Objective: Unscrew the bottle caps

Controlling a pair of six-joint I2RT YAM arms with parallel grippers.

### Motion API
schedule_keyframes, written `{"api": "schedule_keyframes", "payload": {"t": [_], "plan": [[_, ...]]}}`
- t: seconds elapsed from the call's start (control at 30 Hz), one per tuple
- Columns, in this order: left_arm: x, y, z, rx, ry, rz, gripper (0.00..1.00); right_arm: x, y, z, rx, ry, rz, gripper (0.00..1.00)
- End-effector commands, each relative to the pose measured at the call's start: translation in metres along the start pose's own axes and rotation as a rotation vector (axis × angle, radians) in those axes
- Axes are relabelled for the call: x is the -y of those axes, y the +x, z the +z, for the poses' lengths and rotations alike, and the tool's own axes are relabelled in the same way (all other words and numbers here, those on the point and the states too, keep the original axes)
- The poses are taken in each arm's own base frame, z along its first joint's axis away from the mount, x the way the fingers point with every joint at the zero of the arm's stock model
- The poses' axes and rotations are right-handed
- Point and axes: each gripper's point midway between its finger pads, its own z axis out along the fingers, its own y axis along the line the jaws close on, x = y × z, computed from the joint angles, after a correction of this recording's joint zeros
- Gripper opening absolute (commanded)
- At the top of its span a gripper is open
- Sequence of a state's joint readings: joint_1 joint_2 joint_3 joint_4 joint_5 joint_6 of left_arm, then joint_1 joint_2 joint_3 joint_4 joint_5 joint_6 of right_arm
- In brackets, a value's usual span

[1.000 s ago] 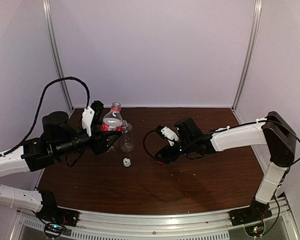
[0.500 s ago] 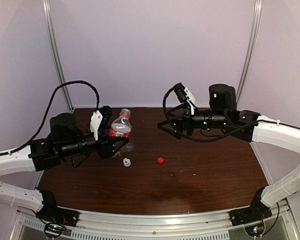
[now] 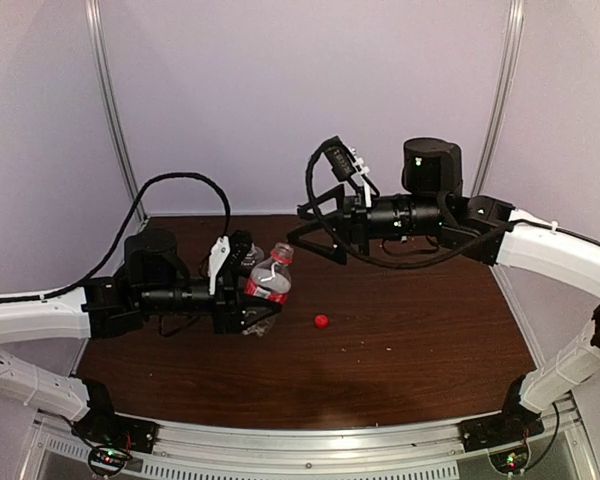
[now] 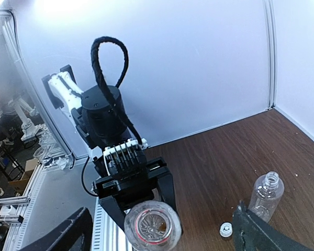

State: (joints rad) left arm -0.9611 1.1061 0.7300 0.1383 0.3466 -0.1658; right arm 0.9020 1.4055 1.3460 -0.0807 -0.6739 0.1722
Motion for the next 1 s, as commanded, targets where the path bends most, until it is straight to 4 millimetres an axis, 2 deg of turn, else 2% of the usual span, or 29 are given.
{"api": "schedule_keyframes", "payload": {"t": [0.0, 0.13, 0.3, 0.77, 0.97], "plan": [[0.016, -0.042, -0.002, 0.128, 0.084, 0.039, 0.48, -0.013, 0.010, 0.013, -0.061, -0.055, 0.018, 0.90], [0.016, -0.041, 0.001, 0.125, 0.091, 0.038, 0.48, -0.015, 0.023, 0.020, -0.093, -0.073, 0.029, 0.83], [0.015, -0.040, 0.003, 0.124, 0.094, 0.037, 0.48, -0.017, 0.031, 0.026, -0.121, -0.094, 0.037, 0.65], [0.013, -0.037, 0.007, 0.105, 0.087, 0.038, 0.48, -0.013, 0.035, 0.033, -0.130, -0.085, 0.040, 0.25], [0.012, -0.039, 0.004, 0.117, 0.076, 0.038, 0.62, -0.008, 0.037, 0.030, -0.130, -0.052, 0.025, 0.02]]}}
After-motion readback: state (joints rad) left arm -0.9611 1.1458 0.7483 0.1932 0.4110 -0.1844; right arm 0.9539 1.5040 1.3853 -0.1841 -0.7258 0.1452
